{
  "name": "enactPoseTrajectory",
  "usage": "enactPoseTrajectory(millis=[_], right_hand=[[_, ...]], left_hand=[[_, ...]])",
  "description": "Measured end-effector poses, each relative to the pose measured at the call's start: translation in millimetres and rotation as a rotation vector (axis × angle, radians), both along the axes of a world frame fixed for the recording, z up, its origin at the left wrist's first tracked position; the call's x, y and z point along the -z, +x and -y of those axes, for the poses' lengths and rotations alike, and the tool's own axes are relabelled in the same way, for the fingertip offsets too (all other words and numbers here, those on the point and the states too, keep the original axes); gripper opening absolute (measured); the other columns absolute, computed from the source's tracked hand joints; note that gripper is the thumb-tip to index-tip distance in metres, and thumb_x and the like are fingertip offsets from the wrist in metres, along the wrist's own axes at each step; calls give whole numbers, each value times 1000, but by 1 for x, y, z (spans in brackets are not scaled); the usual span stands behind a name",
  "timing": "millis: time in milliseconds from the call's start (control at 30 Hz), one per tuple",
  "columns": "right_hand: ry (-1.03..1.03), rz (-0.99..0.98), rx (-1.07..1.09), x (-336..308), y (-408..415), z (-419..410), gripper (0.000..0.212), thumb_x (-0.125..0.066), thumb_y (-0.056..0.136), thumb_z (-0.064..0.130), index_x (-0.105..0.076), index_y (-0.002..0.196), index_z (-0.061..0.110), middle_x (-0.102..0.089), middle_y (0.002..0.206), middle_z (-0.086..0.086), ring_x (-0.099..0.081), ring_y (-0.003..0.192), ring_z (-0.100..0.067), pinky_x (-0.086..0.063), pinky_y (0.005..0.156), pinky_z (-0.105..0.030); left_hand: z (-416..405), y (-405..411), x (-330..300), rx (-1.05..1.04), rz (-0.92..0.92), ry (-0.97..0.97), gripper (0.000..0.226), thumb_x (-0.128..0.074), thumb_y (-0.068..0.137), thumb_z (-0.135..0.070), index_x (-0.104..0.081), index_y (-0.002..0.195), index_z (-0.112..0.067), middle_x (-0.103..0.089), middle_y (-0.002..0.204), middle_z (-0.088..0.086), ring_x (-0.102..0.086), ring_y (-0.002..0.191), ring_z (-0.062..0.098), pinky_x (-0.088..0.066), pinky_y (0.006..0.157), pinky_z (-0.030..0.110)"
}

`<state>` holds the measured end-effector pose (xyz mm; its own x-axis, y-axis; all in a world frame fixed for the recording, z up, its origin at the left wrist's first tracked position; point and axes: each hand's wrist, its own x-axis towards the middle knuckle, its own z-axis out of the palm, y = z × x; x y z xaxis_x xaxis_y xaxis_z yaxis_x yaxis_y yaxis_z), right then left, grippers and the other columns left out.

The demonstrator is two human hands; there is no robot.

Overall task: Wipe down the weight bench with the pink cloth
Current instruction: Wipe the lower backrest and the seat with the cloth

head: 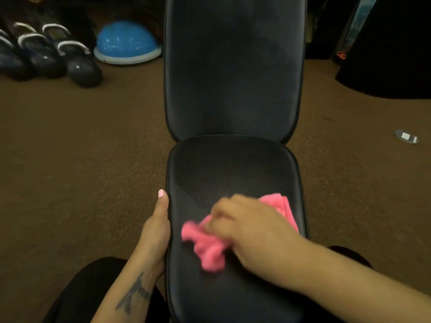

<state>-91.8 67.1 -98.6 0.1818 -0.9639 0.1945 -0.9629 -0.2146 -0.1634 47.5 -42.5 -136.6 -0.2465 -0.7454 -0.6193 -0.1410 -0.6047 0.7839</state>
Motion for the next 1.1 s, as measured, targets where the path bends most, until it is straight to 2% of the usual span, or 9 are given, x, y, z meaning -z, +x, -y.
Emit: enactPoseTrajectory(millis=[133,367,467,600,733,833,933,1000,1100], right_hand=[[99,1,-190,-10,-17,-27,37,-46,73,19,-69,100,31,-61,94,7,-54,78,-12,-44,66,-26],[-9,-38,75,-10,-27,43,39,-37,74,23,-68,96,27,-59,87,3,-56,76,-20,-47,59,-31],[22,-31,-133,-5,13,40,37,-37,75,27,-69,94,26,-59,87,2,-54,76,-18,-46,61,-29],[173,-39,-405,-12,7,8,29,-56,76,20,-67,101,30,-59,95,5,-50,81,-14,-42,66,-29],[85,-133,-195,-18,-31,46,40,-75,62,11,-70,98,28,-61,89,3,-57,77,-18,-39,59,-22],[30,-111,-28,-16,-15,89,30,-56,79,13,-66,104,24,-58,97,0,-54,90,-22,-39,65,-29],[28,-34,-184,-8,23,85,34,-38,81,22,-68,97,21,-58,90,-2,-53,82,-21,-40,65,-32],[116,1,-336,-5,27,64,29,-46,79,19,-67,99,22,-57,90,0,-51,81,-18,-40,65,-31],[154,-9,-329,-11,-2,57,36,-66,70,10,-67,102,26,-59,92,1,-54,81,-19,-42,64,-29]], left_hand=[[0,1,2,29,-57,-12,54,-37,92,-59,-67,96,-14,-73,76,4,-68,74,19,-48,61,32],[-8,16,10,51,-172,24,50,-39,93,-55,-69,100,-16,-76,83,6,-73,74,19,-51,75,38],[-14,20,16,41,-196,11,56,-40,93,-51,-68,98,-4,-72,76,15,-70,67,23,-50,69,36],[-17,20,19,-31,-194,70,52,-43,91,-52,-70,94,-8,-75,83,12,-73,71,19,-50,67,32],[-20,20,16,-27,-193,76,51,-43,91,-53,-71,99,-11,-75,90,13,-73,79,23,-51,74,37],[-20,18,15,-77,-182,72,42,-48,92,-49,-72,93,-14,-75,85,9,-72,78,23,-51,77,37],[-21,20,18,-74,-154,-3,21,-50,95,-15,-67,87,-8,-73,66,2,-67,67,19,-51,60,25],[-24,24,17,-31,-182,7,26,-37,96,4,-58,80,0,-64,49,1,-61,54,17,-47,44,17],[-25,23,14,-7,-232,43,26,-40,98,-10,-64,100,1,-70,61,5,-67,52,11,-48,43,17]])
